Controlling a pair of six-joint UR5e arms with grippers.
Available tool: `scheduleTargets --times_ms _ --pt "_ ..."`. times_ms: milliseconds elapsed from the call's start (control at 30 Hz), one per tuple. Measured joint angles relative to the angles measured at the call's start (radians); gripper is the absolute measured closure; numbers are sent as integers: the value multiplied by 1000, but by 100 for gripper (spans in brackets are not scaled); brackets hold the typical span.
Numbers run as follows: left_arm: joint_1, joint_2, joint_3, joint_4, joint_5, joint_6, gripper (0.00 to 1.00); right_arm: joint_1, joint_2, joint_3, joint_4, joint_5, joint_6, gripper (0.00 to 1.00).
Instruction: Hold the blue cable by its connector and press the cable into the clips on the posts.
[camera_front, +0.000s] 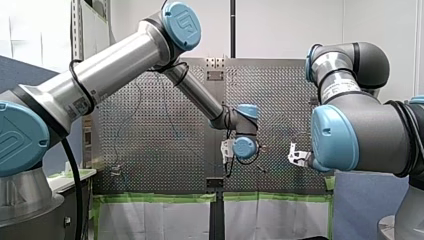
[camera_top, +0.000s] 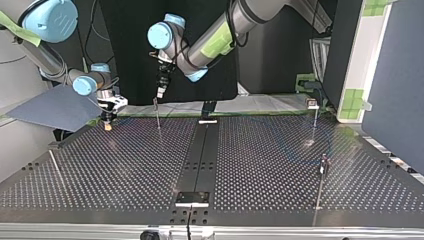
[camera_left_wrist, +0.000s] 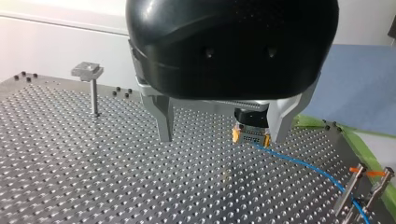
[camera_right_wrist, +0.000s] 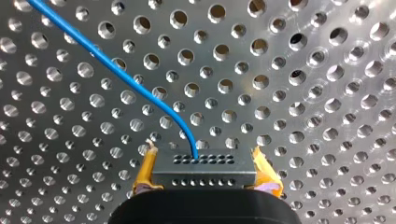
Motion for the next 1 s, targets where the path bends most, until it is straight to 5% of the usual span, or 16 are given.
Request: scheduleTargets --times_ms 233,567,1000 --pt "-3 61 -61 -24 -18 -1 0 4 0 0 6 -4 1 100" --pt "-8 150 -150 44 -31 -14 0 13 0 0 15 -4 2 100" --pt "-21 256 -256 55 -50 -19 0 19 0 0 13 -4 4 100"
